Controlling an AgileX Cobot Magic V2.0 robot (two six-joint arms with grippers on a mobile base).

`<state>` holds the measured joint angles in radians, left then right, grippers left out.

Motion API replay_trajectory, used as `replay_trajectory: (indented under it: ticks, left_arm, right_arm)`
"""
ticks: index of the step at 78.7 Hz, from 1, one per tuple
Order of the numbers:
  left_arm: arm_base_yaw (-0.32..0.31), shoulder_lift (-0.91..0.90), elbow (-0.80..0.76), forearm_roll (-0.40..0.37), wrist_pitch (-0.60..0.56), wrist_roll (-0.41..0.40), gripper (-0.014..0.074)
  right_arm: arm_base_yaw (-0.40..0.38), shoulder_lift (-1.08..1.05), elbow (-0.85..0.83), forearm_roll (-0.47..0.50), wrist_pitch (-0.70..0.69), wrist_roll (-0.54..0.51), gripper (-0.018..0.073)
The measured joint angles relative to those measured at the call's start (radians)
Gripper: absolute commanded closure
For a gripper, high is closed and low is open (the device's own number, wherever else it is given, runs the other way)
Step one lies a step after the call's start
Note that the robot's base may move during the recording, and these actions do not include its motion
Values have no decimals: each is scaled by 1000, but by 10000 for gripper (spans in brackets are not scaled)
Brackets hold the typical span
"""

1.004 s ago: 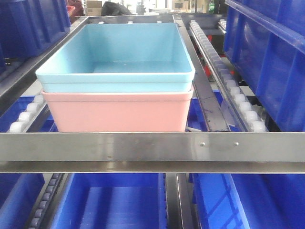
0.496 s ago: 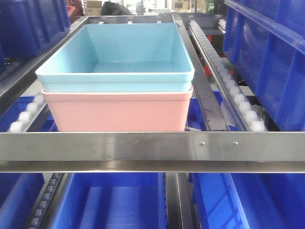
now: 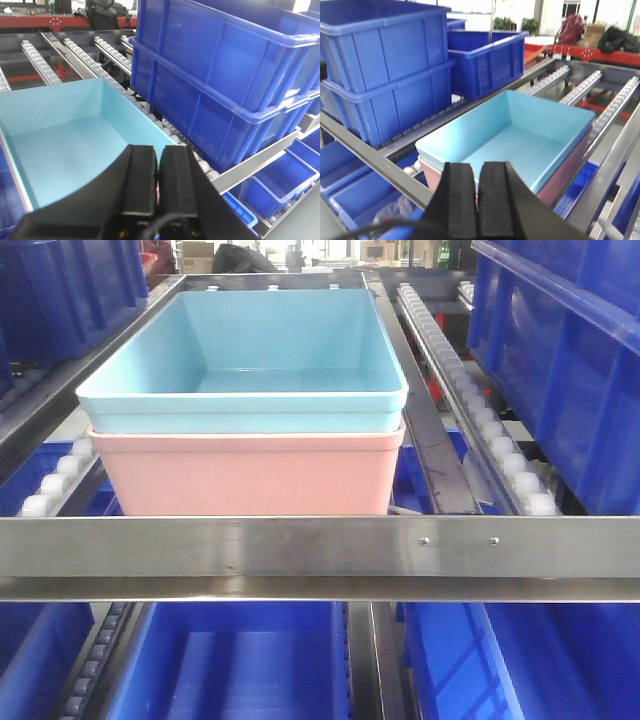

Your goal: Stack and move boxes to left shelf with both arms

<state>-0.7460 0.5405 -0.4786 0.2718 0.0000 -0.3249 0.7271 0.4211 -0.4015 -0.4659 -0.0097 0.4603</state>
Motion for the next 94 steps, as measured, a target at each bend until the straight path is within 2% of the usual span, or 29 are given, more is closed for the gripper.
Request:
replay_trajectory:
  ticks: [16, 47, 51, 55, 65, 71, 75, 81, 85, 94]
  left_arm:
    - [0, -89, 86, 0, 0, 0, 597]
    - [0, -89, 97, 0, 0, 0, 597]
    - [0, -89, 97, 0, 0, 0, 597]
    - [0, -89, 97, 0, 0, 0, 597]
    - [0, -89, 97, 0, 0, 0, 597]
    - [0, -89, 97, 0, 0, 0, 597]
    - [0, -89, 97, 0, 0, 0, 597]
    - [0, -89, 97, 0, 0, 0, 597]
    - [0, -89, 97, 0, 0, 0, 597]
    - [0, -89, 97, 0, 0, 0, 597]
  right_arm:
    - [0, -94, 16, -4, 10, 0, 507]
    - [0, -94, 52, -4, 10, 2, 507]
    - [-21, -94, 81, 22, 19, 2, 507]
    - [-70, -96, 110, 88, 42, 2, 507]
    - [-284, -134, 201, 213, 53, -37, 507]
    - [-406, -169, 236, 279, 46, -136, 507]
    - [-483, -195, 253, 330, 44, -239, 507]
    - [-569, -234, 278, 411, 35, -395, 507]
    - [-621, -271, 296, 450, 26, -460, 507]
    - [-676, -367, 358, 476, -12, -488, 507]
